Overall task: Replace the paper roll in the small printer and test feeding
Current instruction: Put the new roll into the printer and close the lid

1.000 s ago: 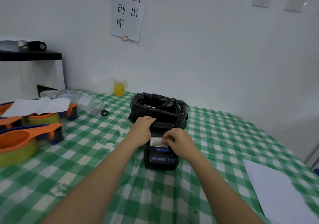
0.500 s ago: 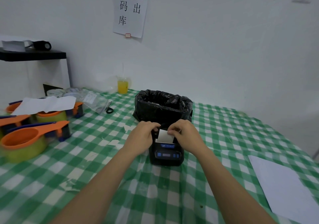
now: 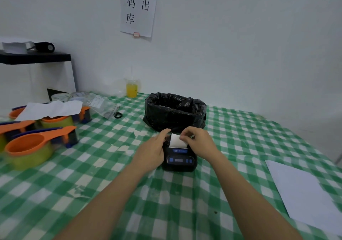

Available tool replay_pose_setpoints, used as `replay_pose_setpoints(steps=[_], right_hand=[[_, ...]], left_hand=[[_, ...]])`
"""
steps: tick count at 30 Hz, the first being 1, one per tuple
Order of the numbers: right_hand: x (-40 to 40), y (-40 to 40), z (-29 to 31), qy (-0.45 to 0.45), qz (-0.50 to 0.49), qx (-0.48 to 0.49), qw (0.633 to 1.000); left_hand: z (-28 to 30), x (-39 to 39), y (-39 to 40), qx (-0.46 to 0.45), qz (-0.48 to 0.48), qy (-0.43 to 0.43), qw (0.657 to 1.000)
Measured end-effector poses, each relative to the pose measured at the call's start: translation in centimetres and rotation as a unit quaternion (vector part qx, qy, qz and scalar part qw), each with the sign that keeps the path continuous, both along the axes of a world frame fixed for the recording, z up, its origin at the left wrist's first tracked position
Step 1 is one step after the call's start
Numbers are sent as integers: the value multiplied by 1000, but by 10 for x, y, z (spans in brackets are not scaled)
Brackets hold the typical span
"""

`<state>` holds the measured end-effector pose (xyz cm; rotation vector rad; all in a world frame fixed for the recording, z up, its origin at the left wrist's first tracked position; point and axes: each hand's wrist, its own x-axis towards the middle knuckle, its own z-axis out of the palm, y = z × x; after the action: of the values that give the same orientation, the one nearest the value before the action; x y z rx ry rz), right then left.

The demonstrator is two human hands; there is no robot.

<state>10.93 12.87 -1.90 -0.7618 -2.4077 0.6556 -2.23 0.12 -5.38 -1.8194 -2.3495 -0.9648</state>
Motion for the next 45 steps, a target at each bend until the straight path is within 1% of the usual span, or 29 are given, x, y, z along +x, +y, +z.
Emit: replay_pose_setpoints(steps=[4, 6, 8, 10, 12, 13, 15, 17, 19, 21, 22, 24, 25, 27, 30, 32, 33, 35, 37, 39, 41, 43, 45], right_hand=[[-1, 1, 0, 0, 6, -1, 1000], [0, 2, -1, 17, 5, -13, 1000], [4, 3, -4, 75, -23, -44, 996], [10, 8, -8, 131, -72, -62, 987], [14, 14, -9, 118, -112, -105, 981], [14, 18, -8, 97, -125, -158, 975], [14, 25, -3, 43, -130, -280, 950], [13, 32, 6, -47, -116, -343, 931], [7, 41, 17, -144, -106, -340, 923], [-5, 50, 28, -248, -110, -297, 916], [-12, 53, 33, -309, -112, -275, 903], [-24, 53, 41, -426, -114, -241, 864], [-29, 53, 44, -469, -112, -224, 847], [-36, 53, 48, -515, -108, -202, 826], [-42, 56, 50, -537, -111, -238, 802], [-40, 62, 45, -515, -116, -291, 798], [-38, 64, 42, -490, -121, -312, 805], [-29, 63, 39, -433, -125, -339, 826], [-20, 55, 37, -356, -123, -334, 864], [-13, 44, 32, -255, -116, -273, 920], [-4, 27, 23, -166, -119, -174, 963], [7, 6, 11, -88, -144, -70, 983], [19, -13, 1, -15, -140, -30, 990]], left_hand=[[1, 2, 2, -9, 11, 16, 1000], [1, 2, 4, -14, 16, 22, 1000], [0, 2, 7, -19, 18, 19, 999], [-2, 2, 9, -18, 20, 9, 1000], [-3, 3, 10, -12, 25, 4, 1000], [-3, 4, 10, -8, 28, 2, 1000], [-2, 5, 11, -2, 36, -2, 999], [-2, 5, 13, 2, 41, -6, 999], [-2, 6, 14, 4, 47, -11, 999], [0, 6, 17, 4, 59, -11, 998], [1, 7, 19, 4, 68, -11, 998], [4, 7, 22, 2, 83, -15, 996], [4, 7, 22, 3, 86, -14, 996], [4, 6, 23, 9, 84, -10, 996], [1, 4, 25, 16, 73, -11, 997], [1, 2, 27, 15, 73, -8, 997], [0, 1, 28, 15, 74, -9, 997], [-1, 2, 28, 16, 73, -13, 997], [0, 3, 28, 19, 73, -20, 997], [3, 5, 28, 25, 67, -29, 997], [7, 8, 26, 32, 59, -59, 996], [7, 9, 22, 43, 53, -110, 992], [5, 12, 16, 54, 50, -173, 982]])
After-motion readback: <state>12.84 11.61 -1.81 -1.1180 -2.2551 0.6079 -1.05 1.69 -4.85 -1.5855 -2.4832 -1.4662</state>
